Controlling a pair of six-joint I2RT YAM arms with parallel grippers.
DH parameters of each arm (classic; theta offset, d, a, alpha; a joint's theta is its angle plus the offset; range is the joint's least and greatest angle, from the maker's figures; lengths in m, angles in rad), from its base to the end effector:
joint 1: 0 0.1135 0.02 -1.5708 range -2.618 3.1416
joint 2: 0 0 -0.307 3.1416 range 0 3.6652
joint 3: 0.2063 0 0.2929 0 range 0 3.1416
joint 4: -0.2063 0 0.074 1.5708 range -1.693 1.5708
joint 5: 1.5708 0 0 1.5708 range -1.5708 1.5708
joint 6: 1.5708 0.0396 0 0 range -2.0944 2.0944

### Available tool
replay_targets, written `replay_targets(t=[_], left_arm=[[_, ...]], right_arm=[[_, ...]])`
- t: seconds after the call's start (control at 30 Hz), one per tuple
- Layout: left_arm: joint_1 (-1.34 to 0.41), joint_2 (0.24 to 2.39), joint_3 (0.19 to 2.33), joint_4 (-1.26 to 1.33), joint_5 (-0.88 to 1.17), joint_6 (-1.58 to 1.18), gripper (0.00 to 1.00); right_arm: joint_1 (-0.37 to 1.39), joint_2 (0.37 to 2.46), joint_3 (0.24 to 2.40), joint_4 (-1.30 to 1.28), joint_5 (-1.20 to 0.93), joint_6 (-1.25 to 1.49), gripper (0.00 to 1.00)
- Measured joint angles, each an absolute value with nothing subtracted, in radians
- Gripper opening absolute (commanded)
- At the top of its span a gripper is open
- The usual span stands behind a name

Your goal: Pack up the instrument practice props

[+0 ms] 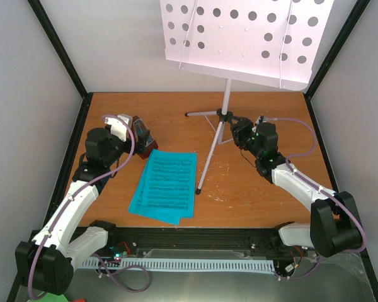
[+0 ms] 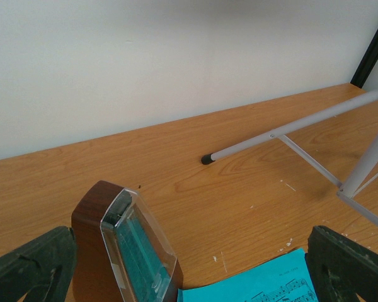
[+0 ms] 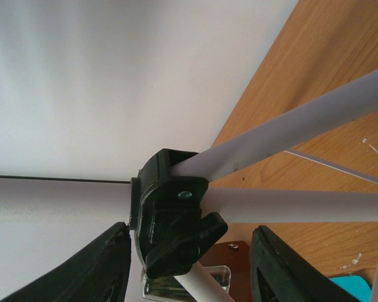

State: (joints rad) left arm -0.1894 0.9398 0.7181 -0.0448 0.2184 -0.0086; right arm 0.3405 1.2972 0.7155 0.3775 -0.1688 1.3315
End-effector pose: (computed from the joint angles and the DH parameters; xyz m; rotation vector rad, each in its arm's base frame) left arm 0.2345 -0.0537 0.3272 0.3191 1.8163 -0.3392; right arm 0.2996 0.1132 0.2788 0.8213 1.8062 1.3080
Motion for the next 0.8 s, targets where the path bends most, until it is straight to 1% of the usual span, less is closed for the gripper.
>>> replay_targets(t=[0.1, 0.33, 0.47, 0.53, 0.57, 0.63, 0.7, 0.77, 0.8], left_arm=[[-0.189, 0.940, 0.718, -0.045, 0.218, -0.009, 0.99], [-0.190, 0.941, 0.718, -0.045, 0.218, -0.009, 0.99], [-0.189, 0.941, 0.718, -0.045, 0.218, -0.009, 0.99], [-0.189, 0.942, 0.719, -0.045, 0.219, -0.009, 0.99], [-0.189, 0.942, 0.718, -0.045, 0.219, -0.009, 0.99], [-0.189, 0.944, 0.719, -0.045, 0.220, -0.009, 0.99], [-0.189, 0.945, 0.718, -0.045, 0.221, -0.009, 0.99], [-0.189, 0.945, 0.719, -0.045, 0.222, -0.009, 0.99], [-0.189, 0.945, 0.718, -0.045, 0.223, -0.009, 0.99]], right_arm=[[0.341, 1.299, 0.715, 0.387, -0.176, 1.337, 0.43], [0.341, 1.316, 0.715, 0.415, -0.194, 1.355, 0.28], [0.340, 1.316, 0.712, 0.421, -0.195, 1.351, 0.22], [0.341, 1.316, 0.701, 0.428, -0.192, 1.354, 0.21], [0.341, 1.316, 0.699, 0.432, -0.192, 1.351, 0.22], [0.341, 1.314, 0.697, 0.438, -0.189, 1.351, 0.28], [0.341, 1.311, 0.694, 0.437, -0.181, 1.345, 0.36], [0.340, 1.310, 0.694, 0.436, -0.173, 1.341, 0.38], [0.340, 1.310, 0.694, 0.436, -0.171, 1.334, 0.37]])
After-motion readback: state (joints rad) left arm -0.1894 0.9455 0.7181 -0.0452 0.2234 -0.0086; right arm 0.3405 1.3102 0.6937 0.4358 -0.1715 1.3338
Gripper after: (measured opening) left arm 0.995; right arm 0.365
